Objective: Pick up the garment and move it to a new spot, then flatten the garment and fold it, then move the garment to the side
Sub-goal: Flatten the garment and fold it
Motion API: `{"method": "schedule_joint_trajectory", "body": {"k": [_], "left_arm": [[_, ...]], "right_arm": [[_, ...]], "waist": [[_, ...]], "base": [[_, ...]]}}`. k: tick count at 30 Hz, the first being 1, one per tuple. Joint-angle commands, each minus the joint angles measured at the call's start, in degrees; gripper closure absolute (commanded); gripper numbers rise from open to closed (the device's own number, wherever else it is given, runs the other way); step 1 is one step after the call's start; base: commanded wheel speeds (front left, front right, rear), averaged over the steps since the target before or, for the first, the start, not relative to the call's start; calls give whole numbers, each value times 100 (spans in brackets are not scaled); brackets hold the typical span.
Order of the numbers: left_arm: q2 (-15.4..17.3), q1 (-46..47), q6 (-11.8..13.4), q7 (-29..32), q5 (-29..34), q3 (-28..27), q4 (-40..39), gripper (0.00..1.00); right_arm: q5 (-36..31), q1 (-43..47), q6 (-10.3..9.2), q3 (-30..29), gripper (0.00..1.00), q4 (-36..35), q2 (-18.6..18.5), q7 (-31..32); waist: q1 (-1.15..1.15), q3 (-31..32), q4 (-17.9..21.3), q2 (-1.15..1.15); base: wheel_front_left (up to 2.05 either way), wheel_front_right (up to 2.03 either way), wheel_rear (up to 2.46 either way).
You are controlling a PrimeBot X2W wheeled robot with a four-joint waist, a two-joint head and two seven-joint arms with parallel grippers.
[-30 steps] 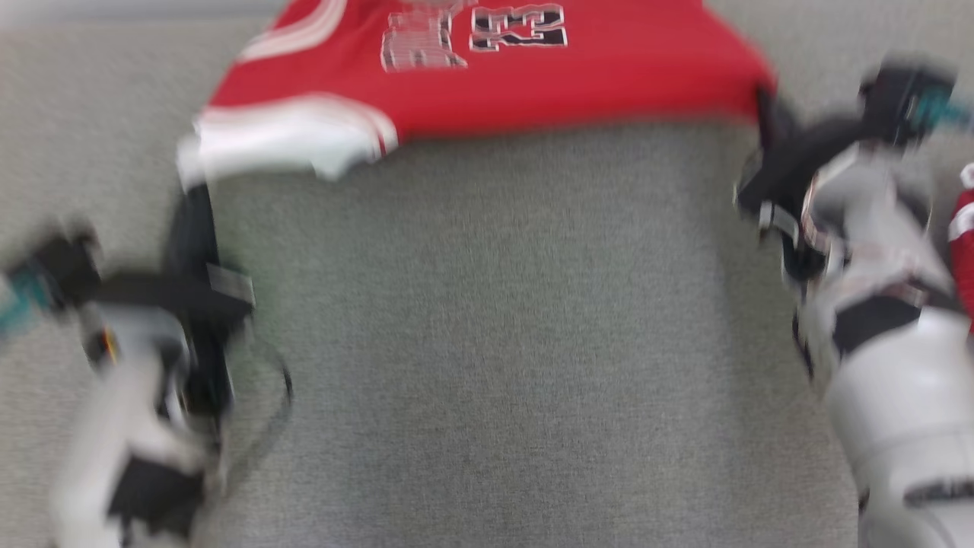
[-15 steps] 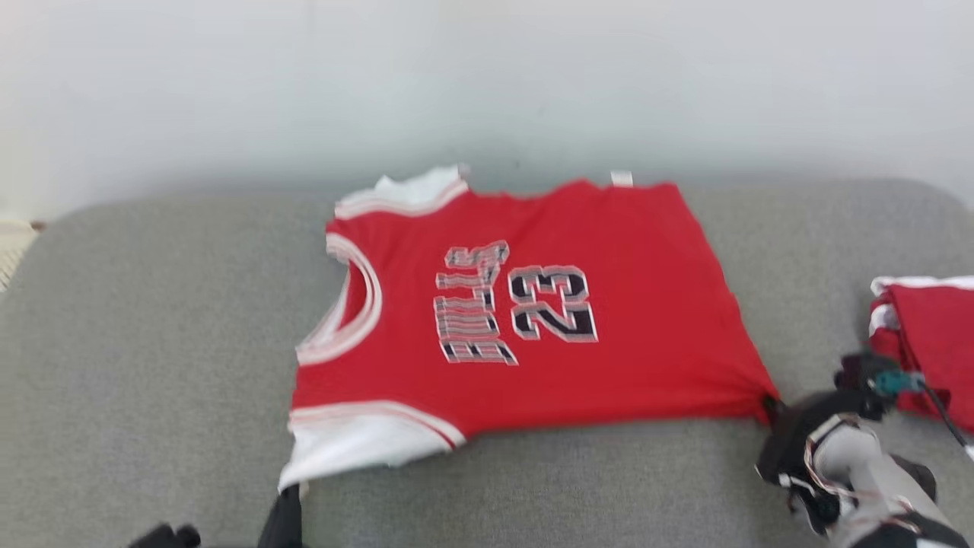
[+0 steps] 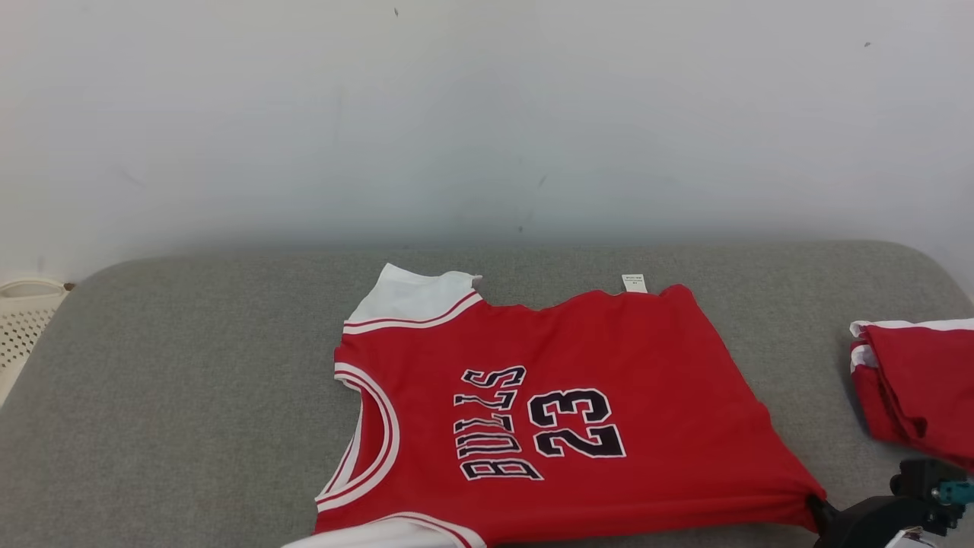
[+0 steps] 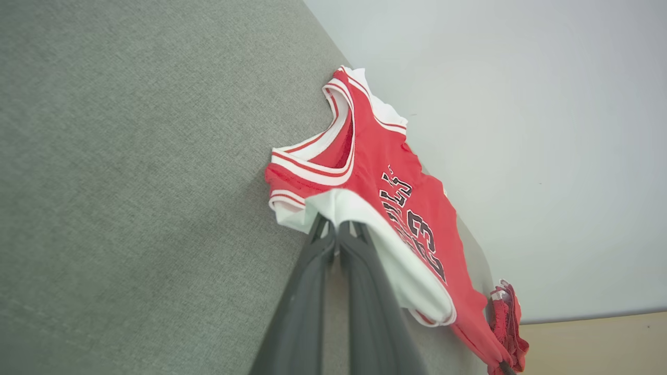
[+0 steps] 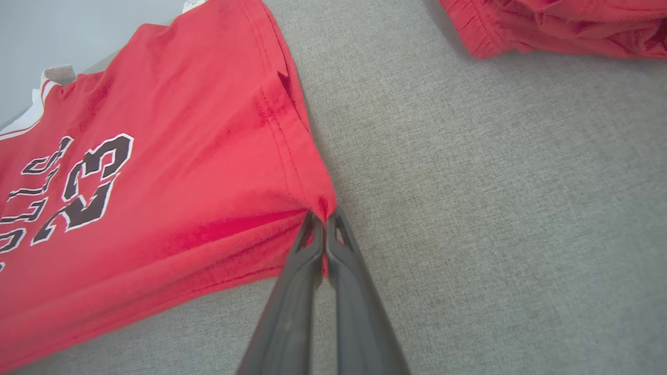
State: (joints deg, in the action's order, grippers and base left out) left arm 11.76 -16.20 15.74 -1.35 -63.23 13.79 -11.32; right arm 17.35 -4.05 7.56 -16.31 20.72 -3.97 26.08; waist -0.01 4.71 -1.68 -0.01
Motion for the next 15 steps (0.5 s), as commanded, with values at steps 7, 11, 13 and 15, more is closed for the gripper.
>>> {"method": "schedule_joint_trajectory", "body": {"k": [7, 11, 13, 15], "left_arm": [[120, 970, -12, 134, 341, 165, 377, 100], [105, 1700, -86, 255, 568, 363, 975, 100], [98, 2062, -138, 313, 633, 447, 1288, 100], [59, 2365, -215, 338, 704, 522, 1573, 100]], "right_arm": [[89, 232, -14, 38, 100, -1327, 117, 916], [11, -57, -14, 247, 100, -1253, 114, 1229], [-2, -249, -14, 340, 100, -1096, 116, 1325], [-90, -473, -14, 402, 100, -916, 114, 1365]], "waist": [[1, -142, 28, 1], [1, -228, 48, 1], [1, -282, 70, 1], [1, -339, 81, 1]], "base": [[0, 0, 0], [0, 0, 0], [0, 0, 0], [0, 0, 0]]}}
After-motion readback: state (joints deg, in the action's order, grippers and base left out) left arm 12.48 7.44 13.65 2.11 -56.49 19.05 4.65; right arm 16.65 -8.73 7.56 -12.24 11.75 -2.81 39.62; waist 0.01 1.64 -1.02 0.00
